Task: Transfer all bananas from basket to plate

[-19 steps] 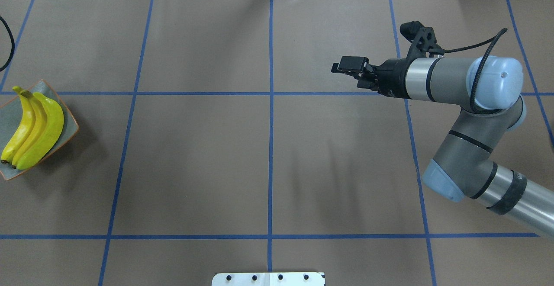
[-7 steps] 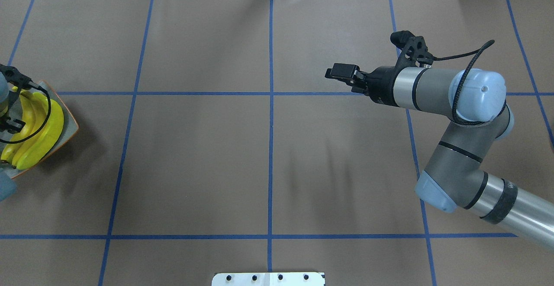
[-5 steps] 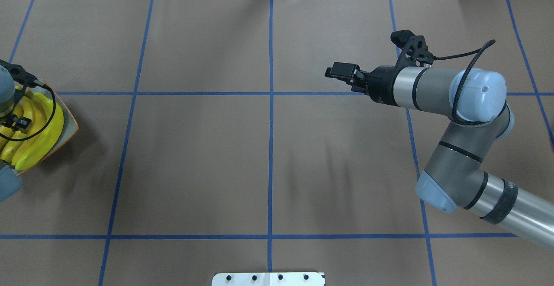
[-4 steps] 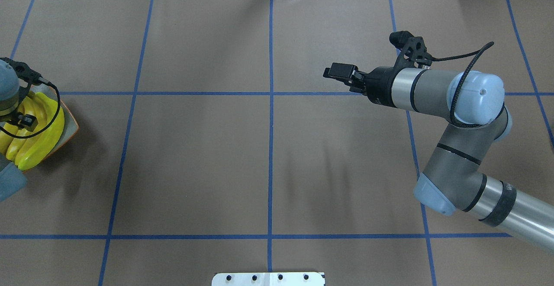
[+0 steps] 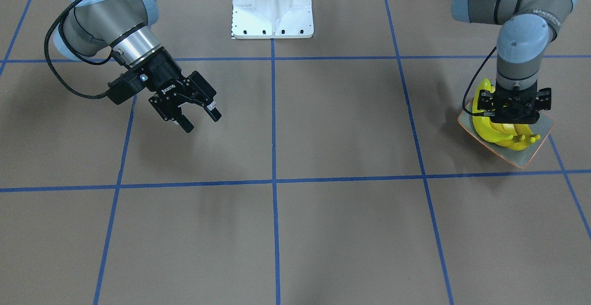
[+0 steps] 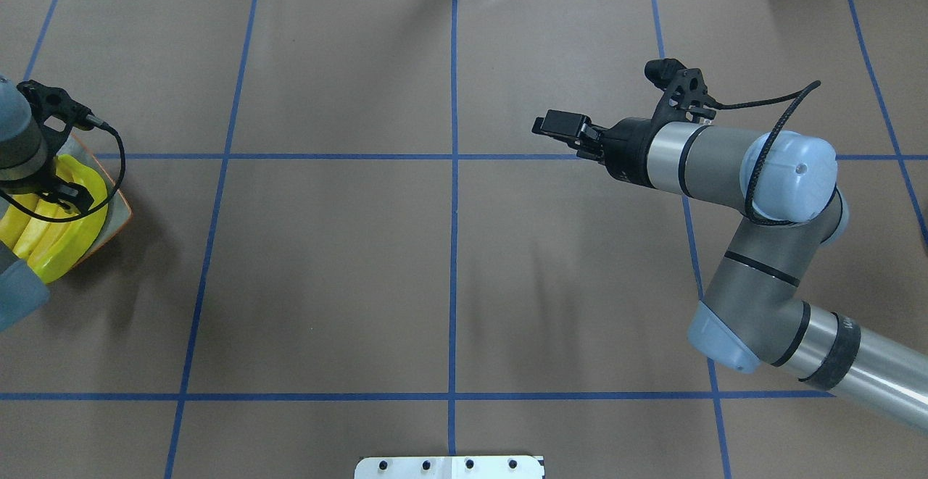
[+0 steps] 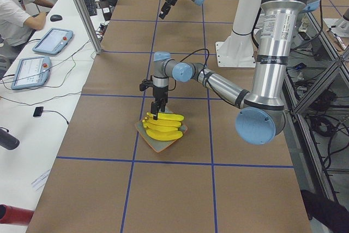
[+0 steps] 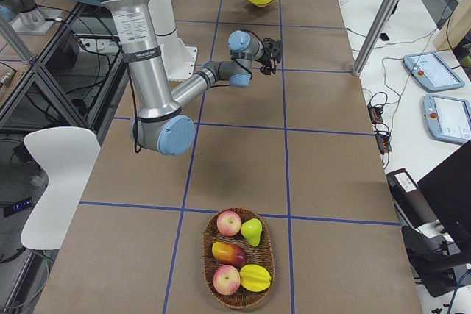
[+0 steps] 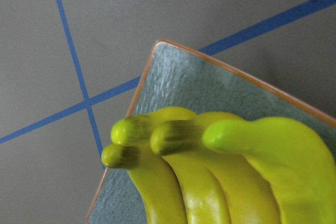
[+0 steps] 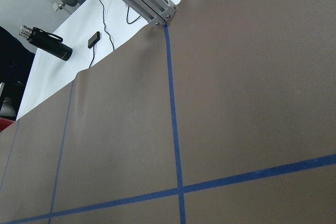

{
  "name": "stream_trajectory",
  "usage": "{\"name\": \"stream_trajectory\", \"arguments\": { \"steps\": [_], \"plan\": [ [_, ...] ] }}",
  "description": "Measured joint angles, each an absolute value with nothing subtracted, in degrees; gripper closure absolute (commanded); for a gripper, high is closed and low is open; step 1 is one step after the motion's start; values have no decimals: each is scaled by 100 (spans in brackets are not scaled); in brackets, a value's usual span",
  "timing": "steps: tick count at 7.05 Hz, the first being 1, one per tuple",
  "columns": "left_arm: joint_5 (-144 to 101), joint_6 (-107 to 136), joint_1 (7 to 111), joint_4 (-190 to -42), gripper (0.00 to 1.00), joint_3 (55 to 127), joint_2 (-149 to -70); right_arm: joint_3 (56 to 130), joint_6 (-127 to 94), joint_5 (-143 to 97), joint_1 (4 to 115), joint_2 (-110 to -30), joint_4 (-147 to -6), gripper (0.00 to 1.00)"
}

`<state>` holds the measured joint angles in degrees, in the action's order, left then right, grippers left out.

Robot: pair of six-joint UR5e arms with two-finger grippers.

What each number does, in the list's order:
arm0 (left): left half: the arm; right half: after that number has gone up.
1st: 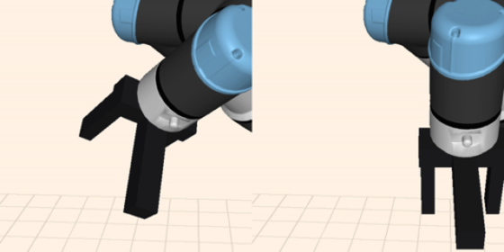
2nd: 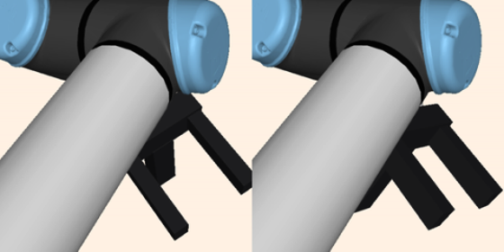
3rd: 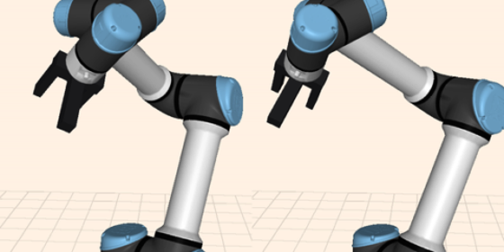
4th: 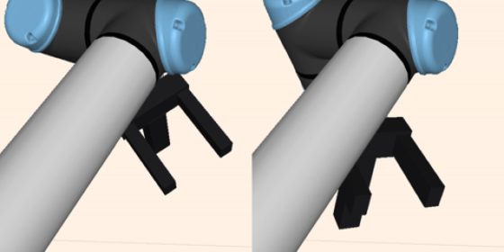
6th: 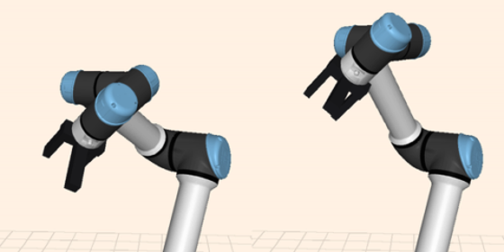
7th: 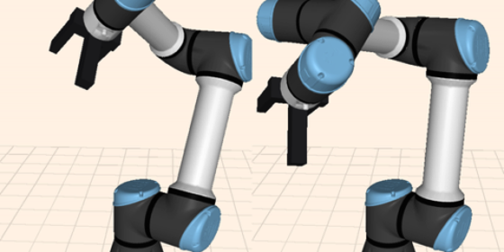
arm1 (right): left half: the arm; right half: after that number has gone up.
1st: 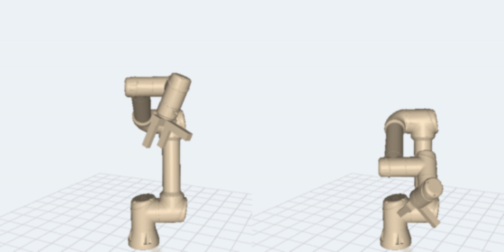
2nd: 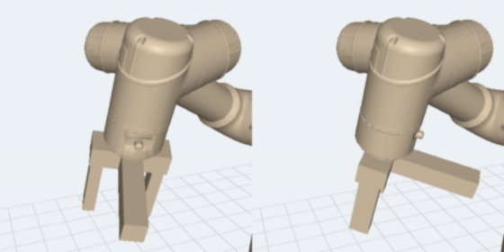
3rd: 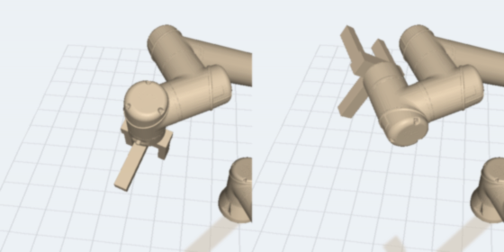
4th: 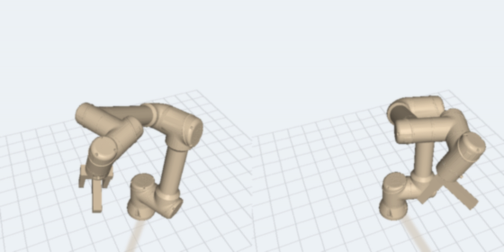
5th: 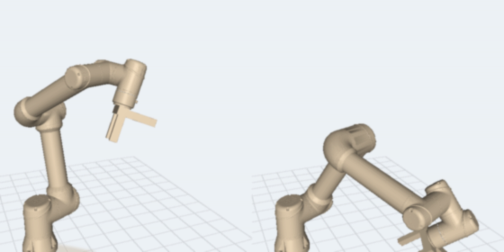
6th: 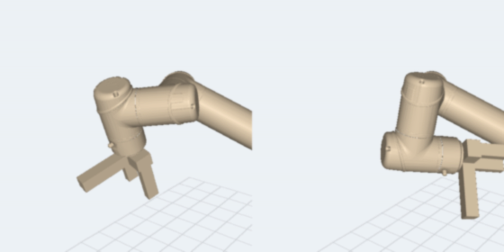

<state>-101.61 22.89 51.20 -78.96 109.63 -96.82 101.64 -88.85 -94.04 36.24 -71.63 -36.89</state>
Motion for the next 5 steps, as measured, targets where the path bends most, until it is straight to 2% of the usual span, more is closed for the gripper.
{"name": "stream_trajectory", "arguments": {
  "steps": [2, 5],
  "plan": [
    [-10948, 2248, 5452, -7716, 1, 11230, -9985, 10234, -8836, -9766, 3828, -7359, -3704, 0],
    [-12263, 2055, 6353, -7761, 1, 11254, -10164, 10248, -7629, -11353, 4994, -7923, -4115, 0]
  ]
}}
